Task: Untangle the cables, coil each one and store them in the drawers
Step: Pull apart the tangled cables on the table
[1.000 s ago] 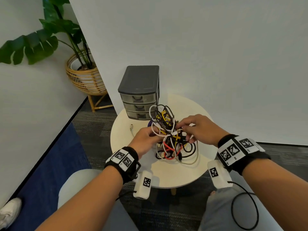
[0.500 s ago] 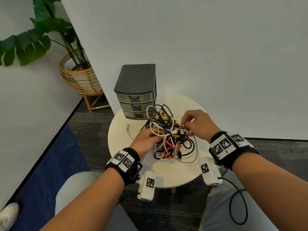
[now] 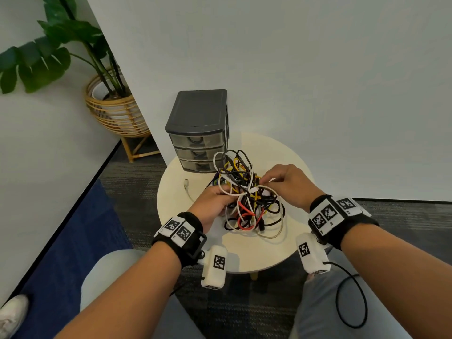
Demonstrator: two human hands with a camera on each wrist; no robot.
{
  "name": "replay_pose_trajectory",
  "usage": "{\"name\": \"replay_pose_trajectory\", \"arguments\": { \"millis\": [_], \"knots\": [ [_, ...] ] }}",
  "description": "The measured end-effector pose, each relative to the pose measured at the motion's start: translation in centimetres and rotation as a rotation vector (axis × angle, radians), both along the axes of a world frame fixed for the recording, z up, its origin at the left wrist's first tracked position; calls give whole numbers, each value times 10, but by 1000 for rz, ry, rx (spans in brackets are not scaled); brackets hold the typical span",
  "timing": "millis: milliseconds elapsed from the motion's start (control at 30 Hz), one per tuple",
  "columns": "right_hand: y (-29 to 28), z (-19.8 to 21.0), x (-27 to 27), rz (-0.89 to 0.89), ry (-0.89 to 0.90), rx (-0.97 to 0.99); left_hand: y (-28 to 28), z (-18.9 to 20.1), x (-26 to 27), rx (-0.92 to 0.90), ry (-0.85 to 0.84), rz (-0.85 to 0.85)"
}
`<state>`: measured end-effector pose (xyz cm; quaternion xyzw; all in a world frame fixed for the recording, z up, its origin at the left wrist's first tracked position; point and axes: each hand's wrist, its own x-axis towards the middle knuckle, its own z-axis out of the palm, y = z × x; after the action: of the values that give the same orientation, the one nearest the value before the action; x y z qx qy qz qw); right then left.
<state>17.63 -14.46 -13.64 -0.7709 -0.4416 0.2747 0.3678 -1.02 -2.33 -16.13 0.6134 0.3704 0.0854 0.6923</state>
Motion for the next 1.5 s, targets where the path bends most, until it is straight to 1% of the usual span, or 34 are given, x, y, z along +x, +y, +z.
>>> {"name": "replay_pose_trajectory", "arguments": {
  "millis": [67, 267, 367, 433, 500, 667, 767, 833, 900, 967, 1000, 1067, 1100, 1133, 1200, 1267, 1300, 1400, 1433, 1500],
  "knots": [
    [2, 1, -2, 36, 3, -15, -1, 2, 0, -5, -10, -1],
    [10, 5, -4, 177, -92, -78, -5, 5, -1, 51, -44, -12],
    [10, 12, -7, 245, -83, -95, -10, 6, -4, 50, -89, -8],
    [10, 15, -9, 242, -80, -95, -12, 4, -4, 59, -114, 9],
    [12, 17, -10, 227, -114, -89, -15, 4, -3, 53, -129, 37],
    [19, 20, -20, 217, -284, -69, -19, 8, -1, 33, -136, 68],
    [25, 18, -28, 206, -373, -142, -14, 11, -1, 11, -127, 64],
    [25, 20, -30, 180, -374, -193, -6, 13, -5, 15, -96, 53],
    [23, 24, -27, 163, -326, -236, 7, 17, -13, 39, -40, 32],
    [20, 29, -23, 155, -304, -275, 21, 25, -22, 151, 53, 0],
    [18, 31, -21, 155, -301, -278, 26, 33, -25, 253, 122, 3],
    [16, 37, -20, 163, -331, -268, 34, 51, -27, 518, 220, 84],
    [16, 40, -21, 167, -369, -258, 35, 61, -26, 634, 204, 130],
    [16, 42, -22, 174, -407, -237, 33, 70, -21, 713, 153, 155],
    [18, 46, -24, 204, -426, -175, 20, 82, -11, 794, 17, 129],
    [18, 49, -23, 228, -390, -106, 8, 82, -1, 892, -56, 54],
    [18, 50, -22, 235, -371, -63, 4, 78, 3, 940, -49, 19],
    [16, 52, -18, 230, -310, 84, 2, 66, 6, 1013, -23, -10],
    [16, 54, -17, 215, -282, 123, 4, 63, 6, 1041, 0, -43],
    [17, 55, -14, 180, -197, 182, 11, 58, 5, 1033, 78, -184]
  ]
}}
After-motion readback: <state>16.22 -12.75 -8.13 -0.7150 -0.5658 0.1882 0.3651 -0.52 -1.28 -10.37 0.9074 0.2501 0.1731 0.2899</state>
